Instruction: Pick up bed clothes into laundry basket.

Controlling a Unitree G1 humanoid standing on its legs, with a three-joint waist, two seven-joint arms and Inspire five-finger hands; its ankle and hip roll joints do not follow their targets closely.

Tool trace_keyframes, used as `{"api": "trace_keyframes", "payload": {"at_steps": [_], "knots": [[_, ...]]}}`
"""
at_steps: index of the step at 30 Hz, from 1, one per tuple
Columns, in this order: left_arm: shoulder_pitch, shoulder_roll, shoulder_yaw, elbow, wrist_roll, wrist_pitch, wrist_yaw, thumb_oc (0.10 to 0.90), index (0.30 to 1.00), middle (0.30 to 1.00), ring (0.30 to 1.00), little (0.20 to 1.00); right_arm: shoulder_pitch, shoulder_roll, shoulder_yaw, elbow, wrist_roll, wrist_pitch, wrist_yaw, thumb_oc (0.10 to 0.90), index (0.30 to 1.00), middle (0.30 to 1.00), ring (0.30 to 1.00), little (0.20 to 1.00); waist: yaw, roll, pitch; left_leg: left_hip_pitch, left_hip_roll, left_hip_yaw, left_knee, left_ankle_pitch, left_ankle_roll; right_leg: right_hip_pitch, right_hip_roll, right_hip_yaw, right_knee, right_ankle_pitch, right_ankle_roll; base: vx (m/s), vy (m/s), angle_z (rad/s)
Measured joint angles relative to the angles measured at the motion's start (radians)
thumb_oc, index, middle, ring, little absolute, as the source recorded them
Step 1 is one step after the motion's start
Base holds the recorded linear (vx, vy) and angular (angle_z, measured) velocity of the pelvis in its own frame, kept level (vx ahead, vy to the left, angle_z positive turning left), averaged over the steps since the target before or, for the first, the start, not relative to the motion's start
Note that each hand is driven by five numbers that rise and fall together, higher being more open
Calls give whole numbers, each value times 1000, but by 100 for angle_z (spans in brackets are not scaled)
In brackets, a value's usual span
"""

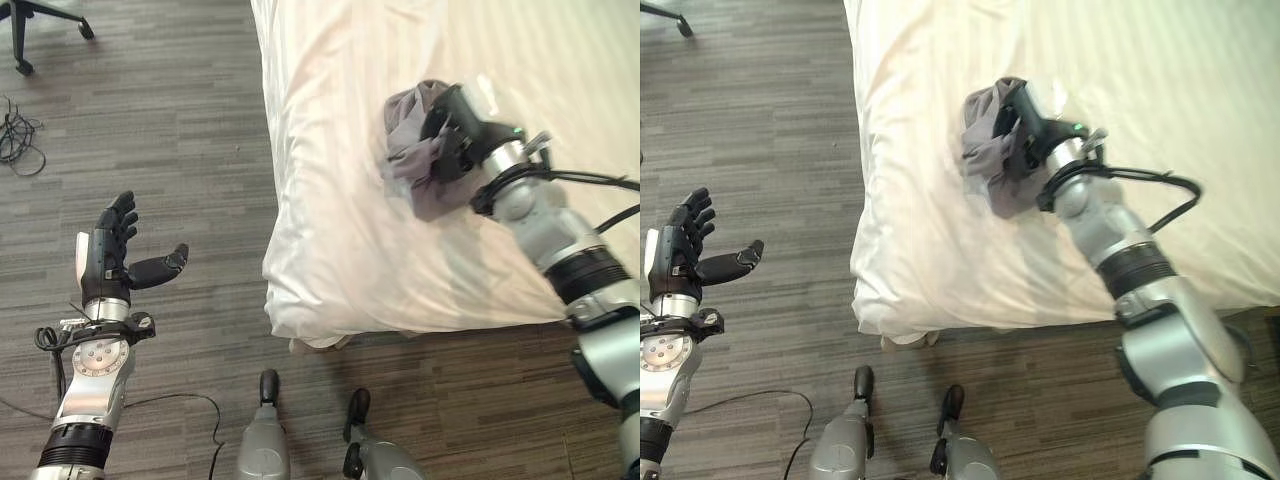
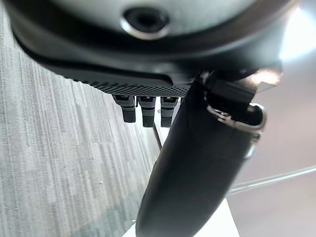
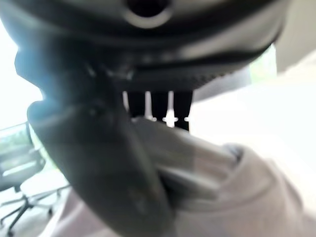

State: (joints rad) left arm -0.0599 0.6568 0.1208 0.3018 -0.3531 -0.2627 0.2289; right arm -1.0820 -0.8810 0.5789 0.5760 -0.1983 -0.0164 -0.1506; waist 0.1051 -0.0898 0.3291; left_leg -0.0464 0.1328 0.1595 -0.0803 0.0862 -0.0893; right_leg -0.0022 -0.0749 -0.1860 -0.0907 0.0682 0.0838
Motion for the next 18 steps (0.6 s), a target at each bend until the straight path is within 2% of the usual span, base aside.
{"api": "trace_keyframes", "payload": {"at_steps": [2,5,9,10,11,15,17,18], "knots": [[20,4,24,3,-3,1,1,800,900,900,900,900,-8,-21,-38,-2,8,-2,-13,400,300,300,300,300,-23,-32,-20,18,3,14,-5,0,0,7,2,4,0,-1,1,11,27,-16],[20,3,54,-1,-3,2,1,800,900,900,900,900,-6,-90,-58,-81,11,-2,-11,400,300,300,300,300,-57,-50,-32,25,2,19,-6,0,0,10,1,9,0,-1,1,-7,43,-6],[12,5,124,-5,-2,2,10,800,900,900,900,900,0,-92,-118,-145,13,-19,-24,400,300,300,300,300,-94,-66,-44,47,1,41,-6,-3,4,18,-1,31,0,-1,1,8,84,-19],[-27,25,108,-2,28,38,52,800,900,900,900,900,28,-69,-154,-190,12,2,-31,400,300,300,300,300,-108,-67,-49,59,-1,57,-7,-7,9,22,-2,55,0,-1,1,-14,117,-25],[-77,41,103,0,43,74,56,800,900,900,900,900,42,-39,-181,-192,12,-9,-36,400,300,300,300,300,-108,-70,-50,65,-1,70,-7,-8,9,23,-4,62,0,1,-2,-3,94,-27],[-226,63,95,-56,48,67,70,800,900,900,900,900,97,31,-185,-126,13,-14,-52,400,300,300,300,300,-131,-80,-96,67,-8,92,-7,-11,16,15,-12,81,0,4,-5,-17,51,-17],[-238,91,99,-122,39,23,90,800,900,900,900,900,157,34,-186,-120,13,4,-53,400,300,300,300,300,-148,-74,-131,68,-15,106,-7,-16,23,9,-20,87,0,7,-5,-47,86,-17],[-252,92,99,-169,33,19,104,800,900,900,900,900,221,50,-223,-124,15,8,-56,400,300,300,300,300,-168,-69,-148,74,-21,112,-7,-17,24,10,-23,102,0,12,-8,-70,85,-13]]}}
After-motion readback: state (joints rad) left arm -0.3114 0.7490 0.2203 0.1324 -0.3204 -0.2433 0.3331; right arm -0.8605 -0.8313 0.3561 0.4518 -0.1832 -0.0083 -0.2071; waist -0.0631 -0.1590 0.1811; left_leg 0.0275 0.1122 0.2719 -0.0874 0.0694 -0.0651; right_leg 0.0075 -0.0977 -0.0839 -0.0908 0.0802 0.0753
